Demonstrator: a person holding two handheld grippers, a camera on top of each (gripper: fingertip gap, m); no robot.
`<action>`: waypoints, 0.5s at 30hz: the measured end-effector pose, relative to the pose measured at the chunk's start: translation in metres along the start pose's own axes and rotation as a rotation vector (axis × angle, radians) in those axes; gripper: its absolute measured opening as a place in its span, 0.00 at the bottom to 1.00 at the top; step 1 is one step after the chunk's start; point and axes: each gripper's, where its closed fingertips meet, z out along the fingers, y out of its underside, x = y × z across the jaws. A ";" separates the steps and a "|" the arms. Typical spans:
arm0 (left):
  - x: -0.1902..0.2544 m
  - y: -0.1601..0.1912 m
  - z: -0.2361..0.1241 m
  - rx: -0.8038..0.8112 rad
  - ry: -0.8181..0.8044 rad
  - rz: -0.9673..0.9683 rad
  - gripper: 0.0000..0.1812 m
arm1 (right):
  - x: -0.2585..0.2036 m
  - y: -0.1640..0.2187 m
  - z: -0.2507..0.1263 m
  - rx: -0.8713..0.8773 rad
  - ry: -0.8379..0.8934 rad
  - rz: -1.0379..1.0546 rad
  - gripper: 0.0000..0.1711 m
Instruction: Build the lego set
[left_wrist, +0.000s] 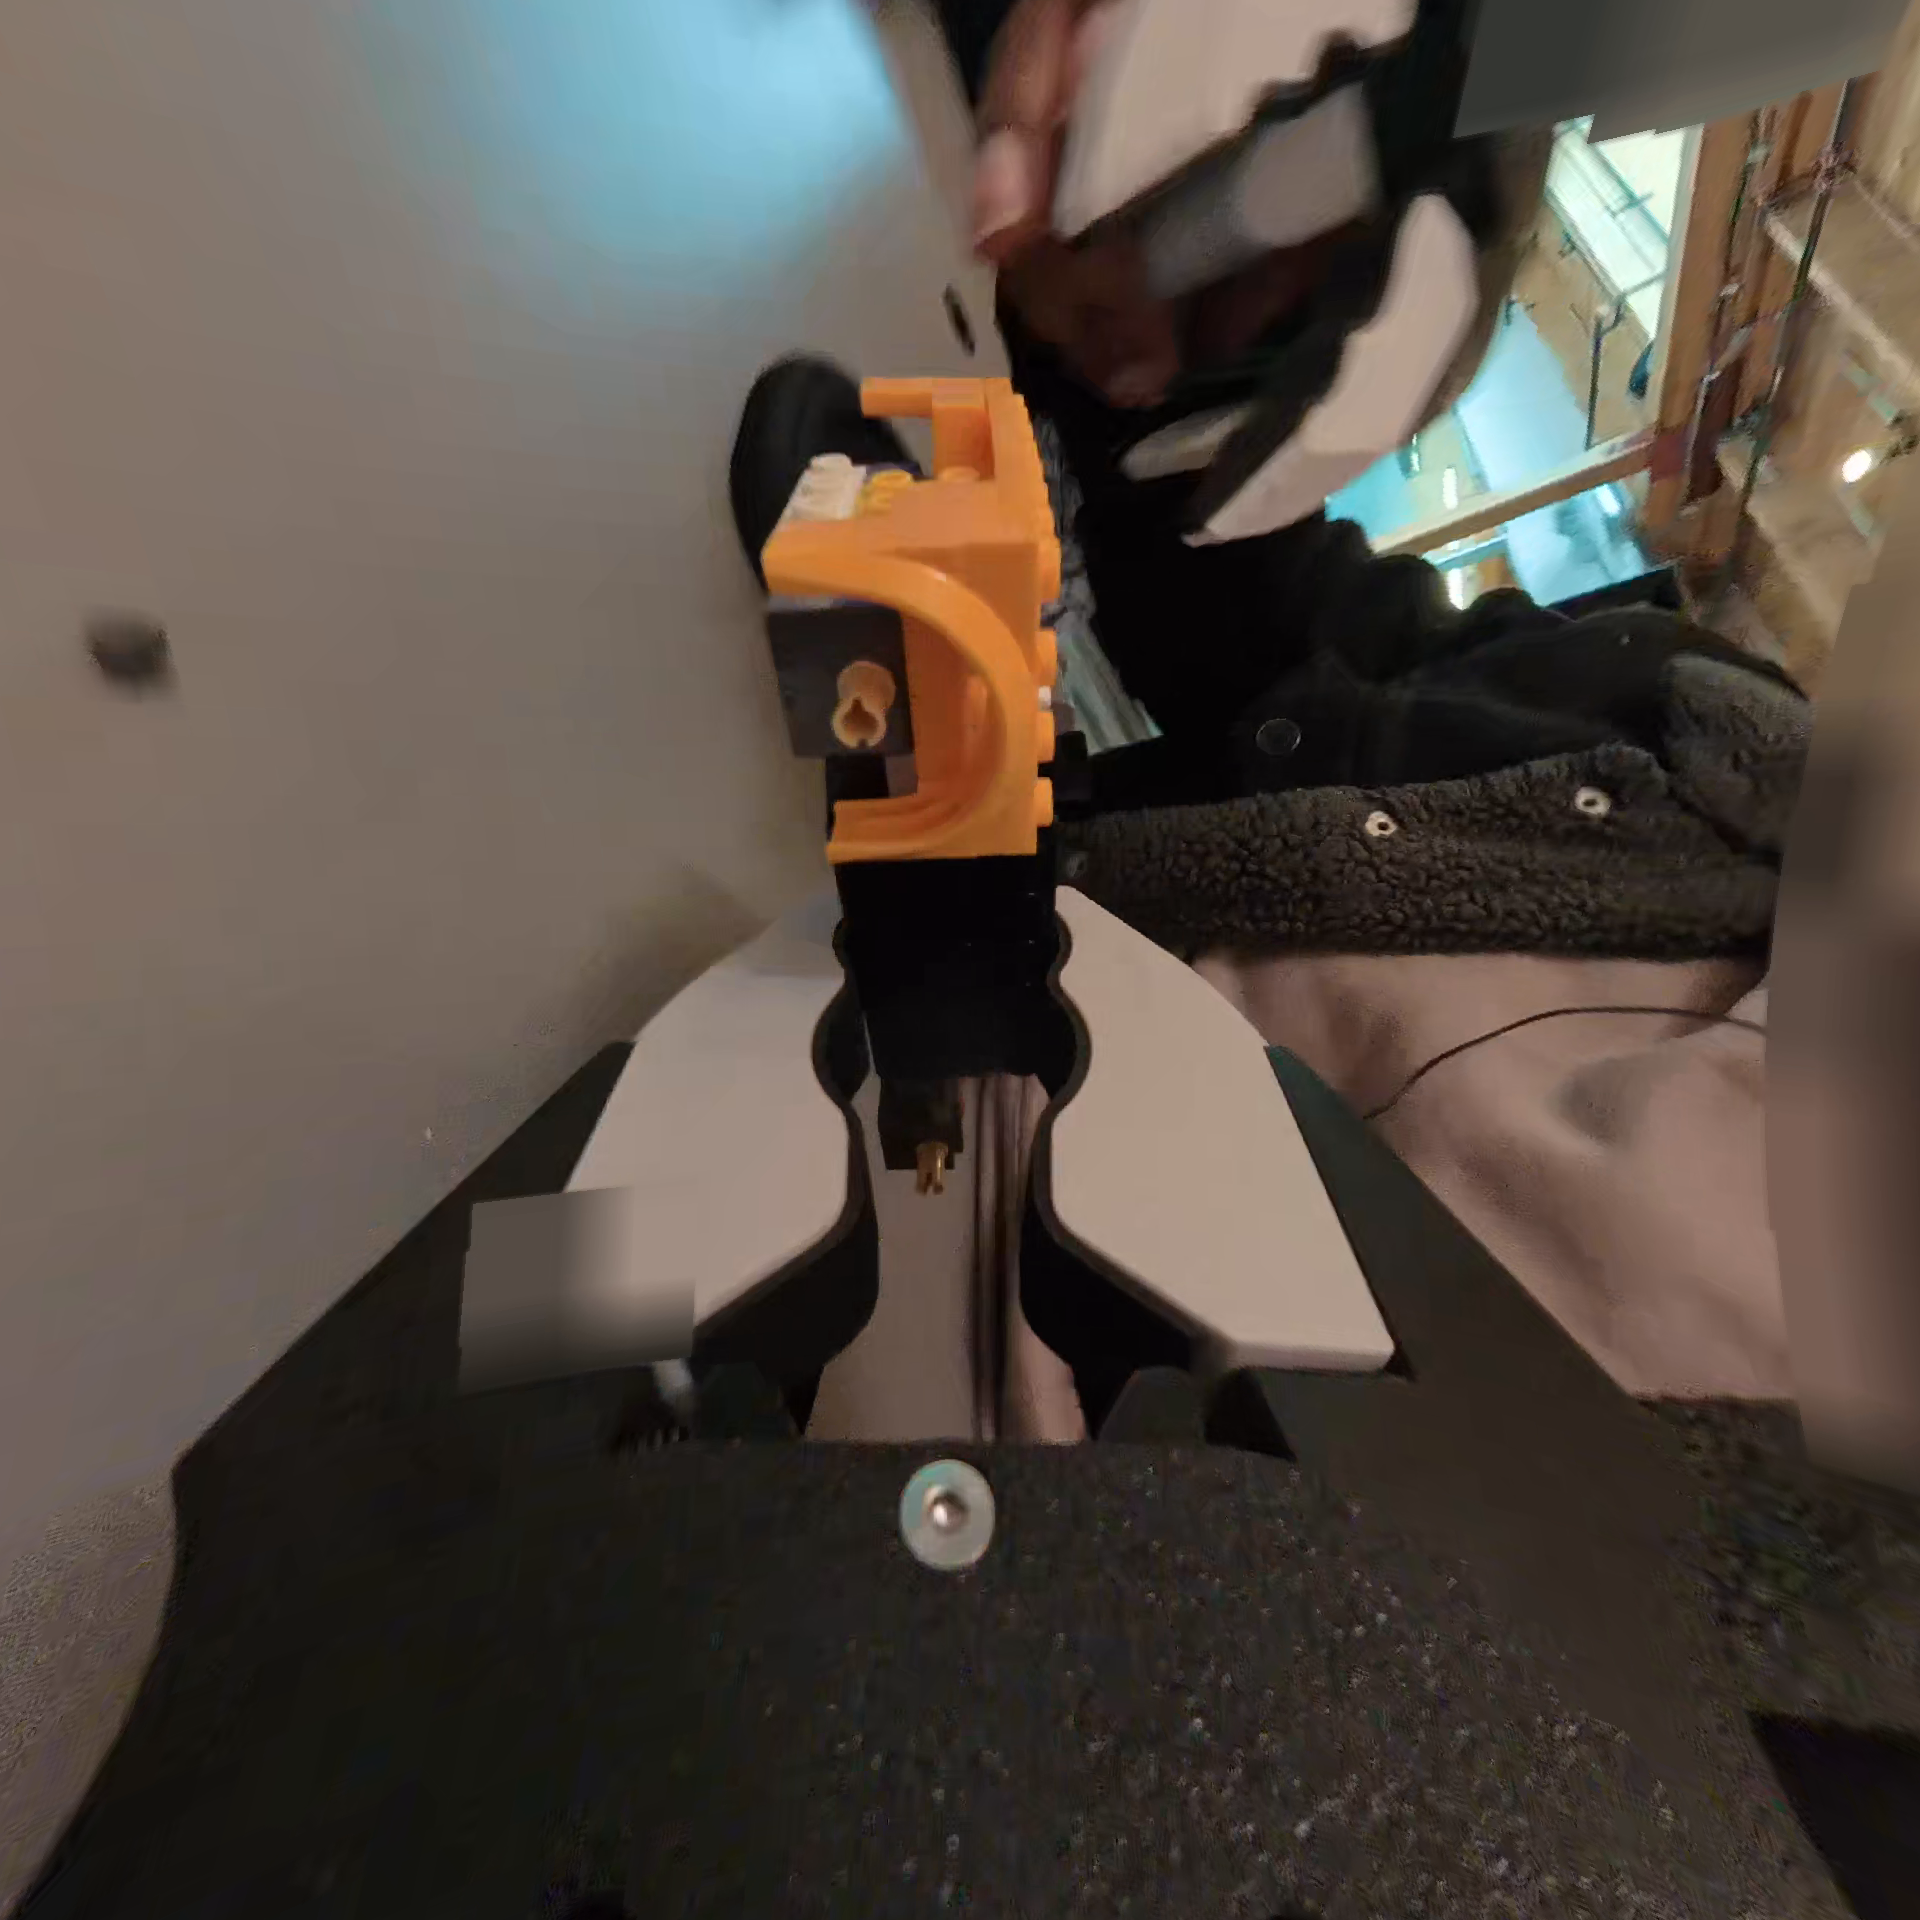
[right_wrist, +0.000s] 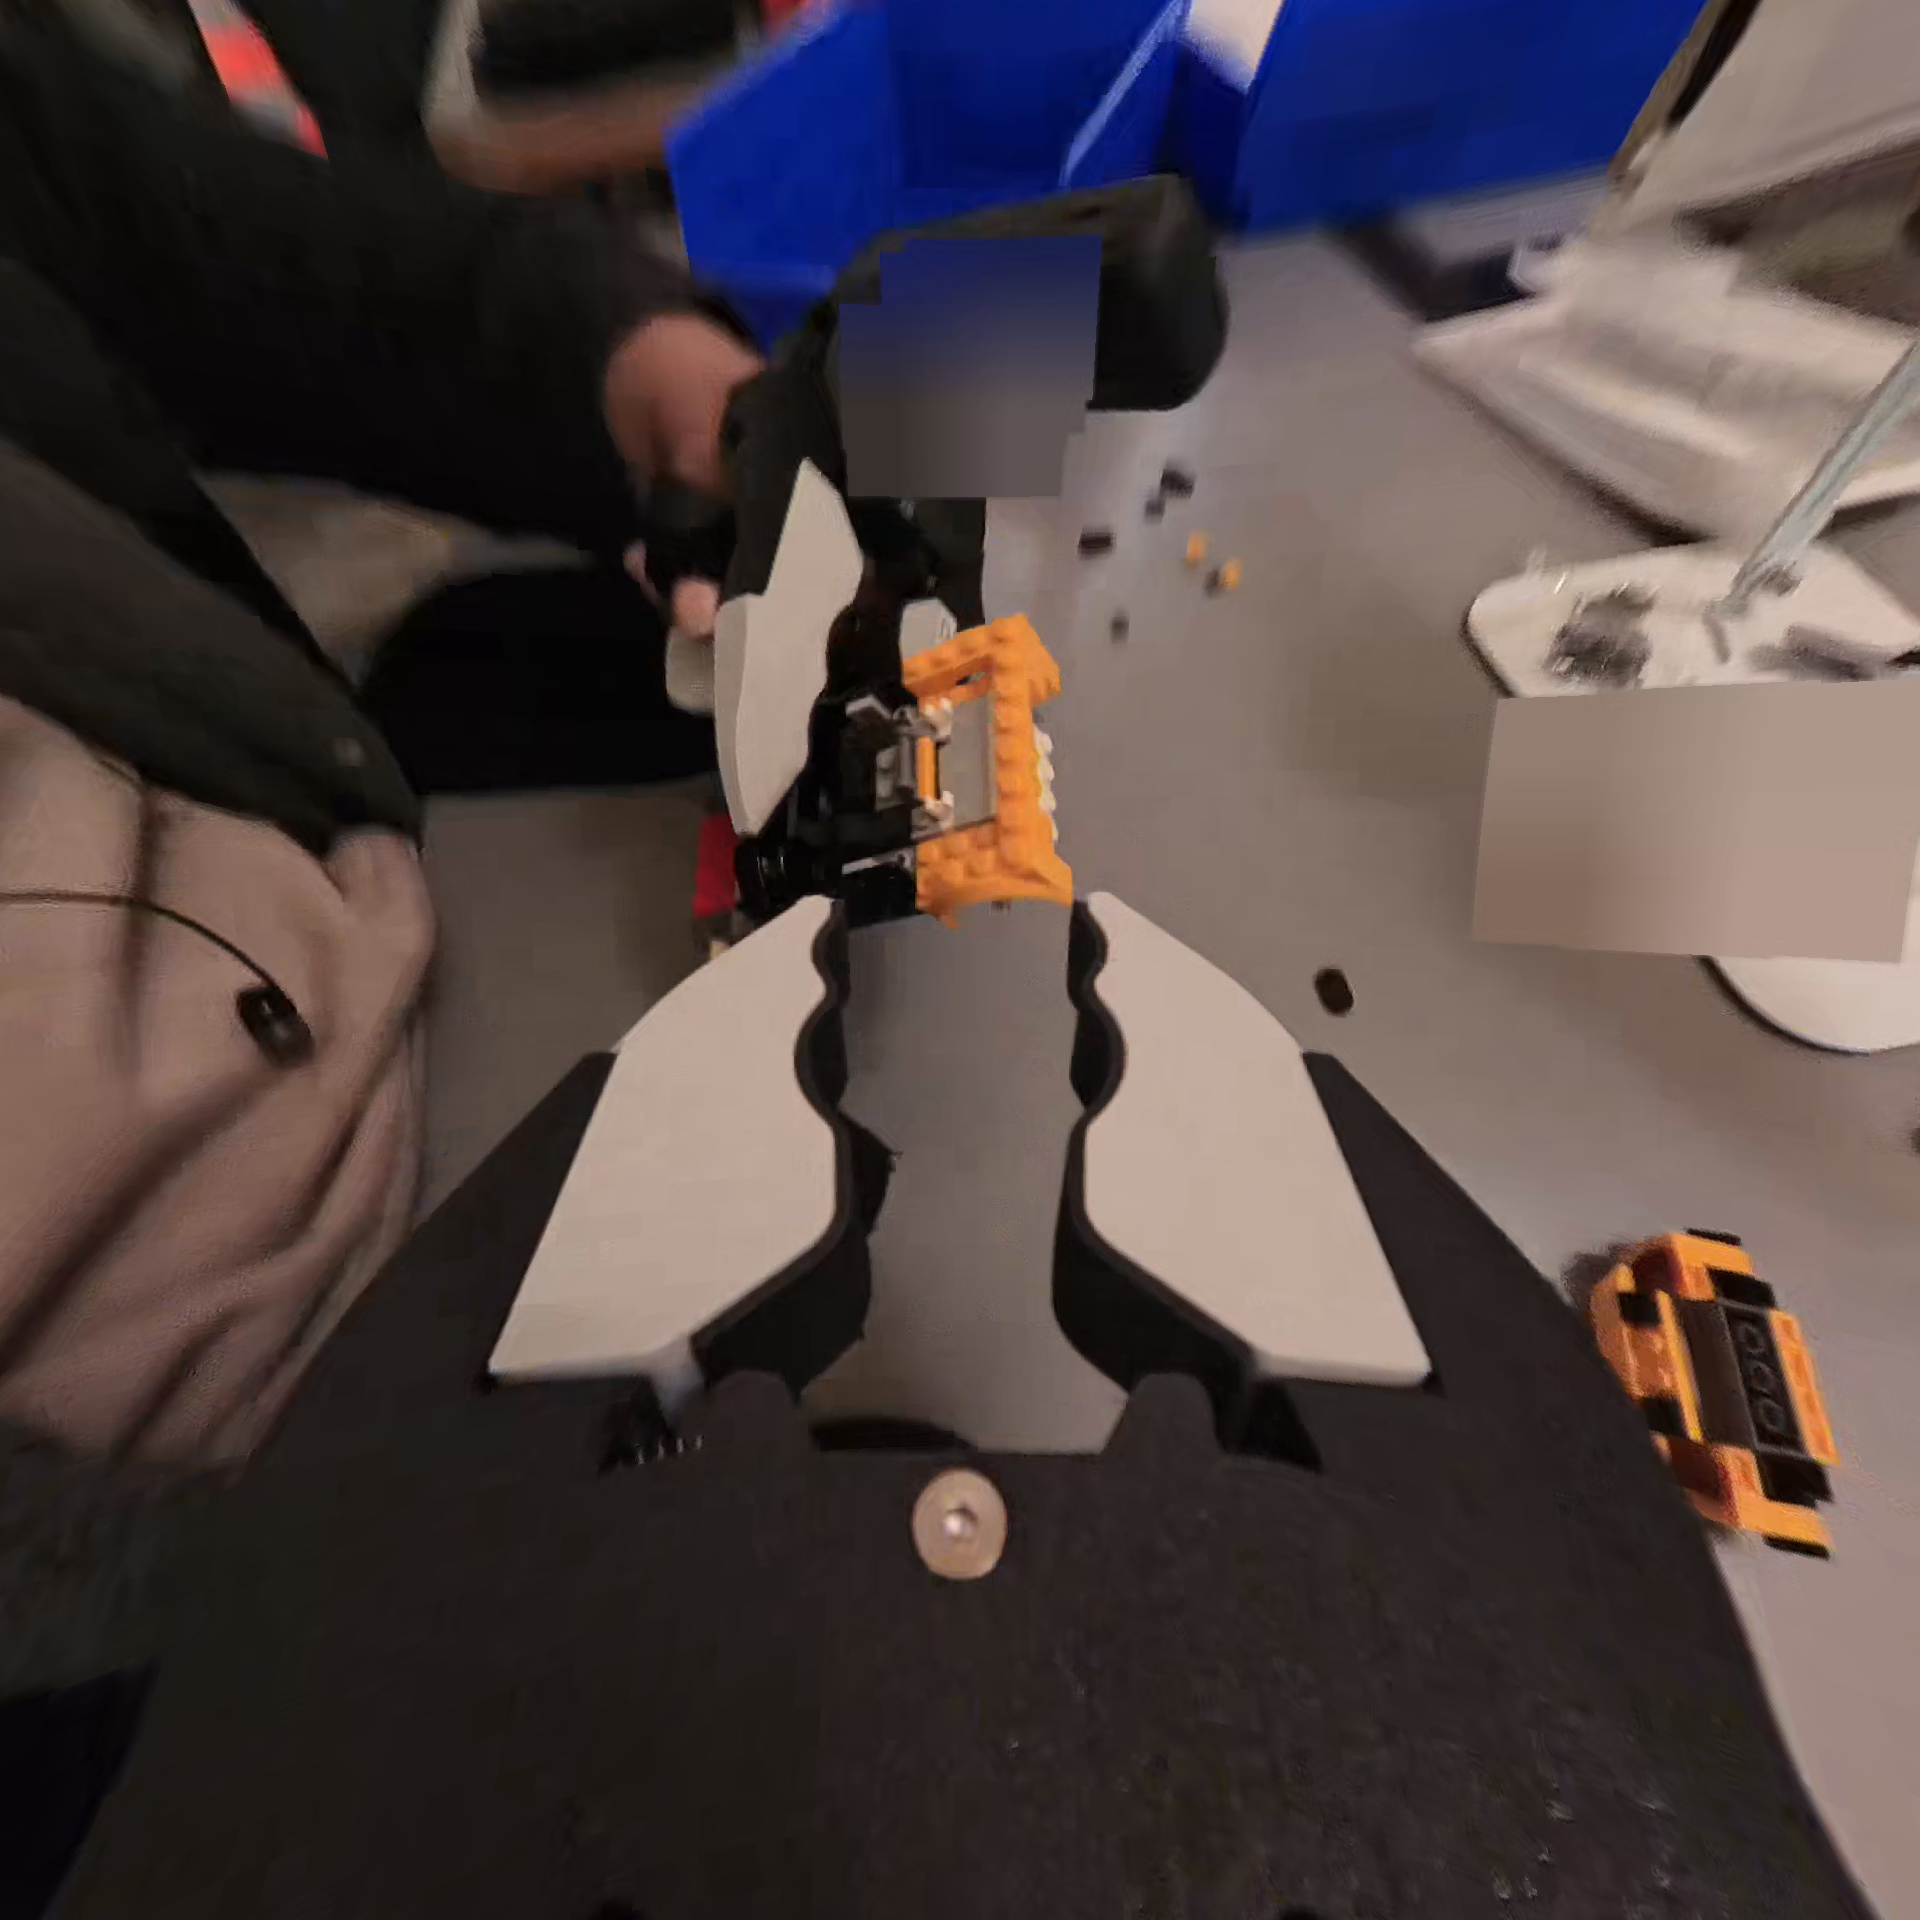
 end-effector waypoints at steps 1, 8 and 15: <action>-0.006 0.003 0.003 -0.020 0.011 -0.063 0.16 | 0.000 0.008 0.006 -0.069 -0.011 0.000 0.23; -0.019 0.017 0.022 -0.077 0.023 -0.144 0.16 | 0.007 0.045 0.050 -0.187 -0.232 0.268 0.18; -0.024 0.022 0.022 -0.055 -0.006 -0.137 0.16 | -0.001 0.046 0.054 -0.327 -0.490 0.249 0.04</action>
